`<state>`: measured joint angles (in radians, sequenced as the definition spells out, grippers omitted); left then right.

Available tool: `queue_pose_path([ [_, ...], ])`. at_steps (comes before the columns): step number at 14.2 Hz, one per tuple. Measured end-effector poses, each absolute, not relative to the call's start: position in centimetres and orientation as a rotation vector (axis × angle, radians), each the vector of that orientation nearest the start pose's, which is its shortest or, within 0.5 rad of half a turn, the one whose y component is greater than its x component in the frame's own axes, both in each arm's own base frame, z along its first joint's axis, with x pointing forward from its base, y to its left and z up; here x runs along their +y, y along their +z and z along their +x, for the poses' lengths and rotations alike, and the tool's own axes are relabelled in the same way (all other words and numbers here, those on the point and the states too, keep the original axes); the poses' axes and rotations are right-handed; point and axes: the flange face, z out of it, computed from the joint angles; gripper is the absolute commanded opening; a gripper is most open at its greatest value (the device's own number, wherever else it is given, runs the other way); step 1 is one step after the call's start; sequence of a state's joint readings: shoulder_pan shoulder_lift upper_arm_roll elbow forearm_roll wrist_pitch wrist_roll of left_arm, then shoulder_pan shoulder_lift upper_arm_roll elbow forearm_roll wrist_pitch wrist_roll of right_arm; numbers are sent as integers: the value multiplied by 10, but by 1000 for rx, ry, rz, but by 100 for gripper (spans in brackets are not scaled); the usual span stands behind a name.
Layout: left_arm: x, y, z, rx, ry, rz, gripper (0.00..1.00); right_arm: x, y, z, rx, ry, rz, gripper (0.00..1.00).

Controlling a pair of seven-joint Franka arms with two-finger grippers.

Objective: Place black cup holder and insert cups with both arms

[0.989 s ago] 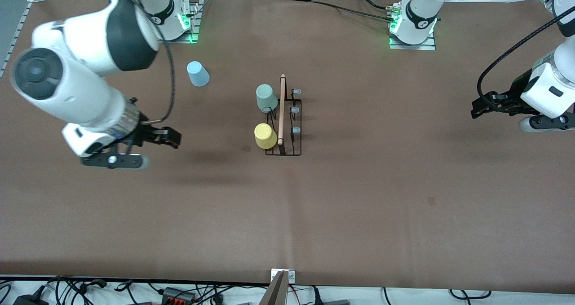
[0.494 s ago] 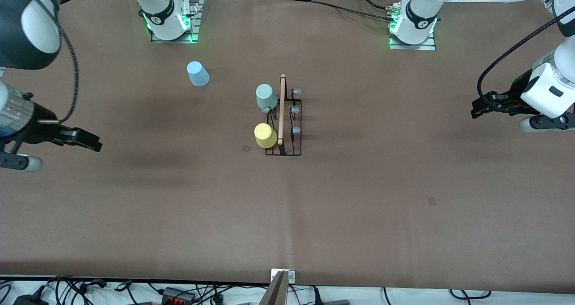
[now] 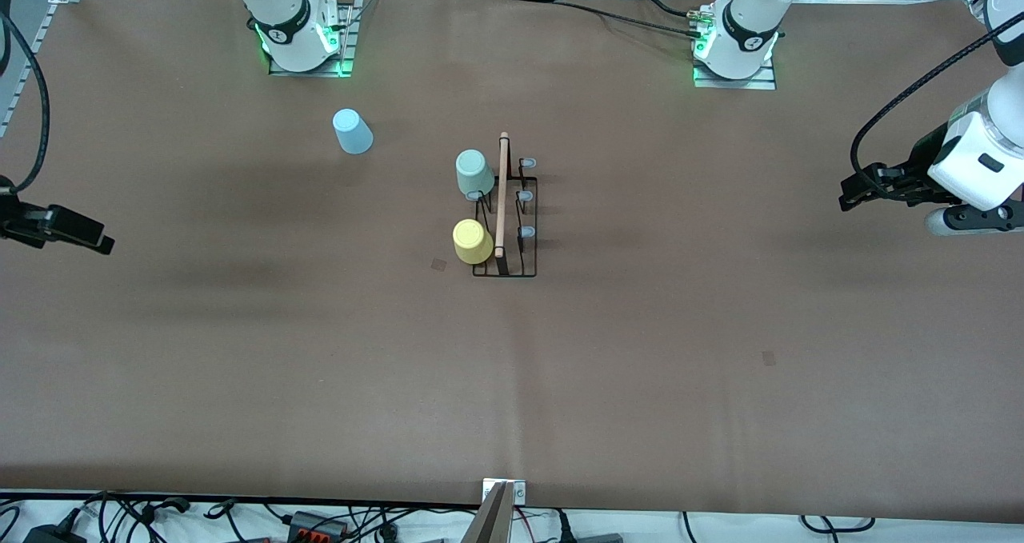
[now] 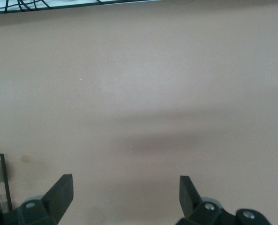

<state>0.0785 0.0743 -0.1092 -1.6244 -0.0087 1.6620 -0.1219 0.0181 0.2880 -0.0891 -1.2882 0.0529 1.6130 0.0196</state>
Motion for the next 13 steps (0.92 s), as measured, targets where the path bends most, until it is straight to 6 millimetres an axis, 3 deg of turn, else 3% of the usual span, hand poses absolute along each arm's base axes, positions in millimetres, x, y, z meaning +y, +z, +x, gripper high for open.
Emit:
queue_pose_path([
  [4, -17, 565, 581, -146, 59, -3152, 100, -27, 589, 627, 114, -49, -3131, 100],
  [10, -17, 565, 581, -145, 62, -3151, 100, -23, 577, 564, 87, -34, -3134, 100],
  [13, -17, 565, 581, -145, 62, -3151, 100, -22, 570, 551, 61, -18, -3138, 100],
])
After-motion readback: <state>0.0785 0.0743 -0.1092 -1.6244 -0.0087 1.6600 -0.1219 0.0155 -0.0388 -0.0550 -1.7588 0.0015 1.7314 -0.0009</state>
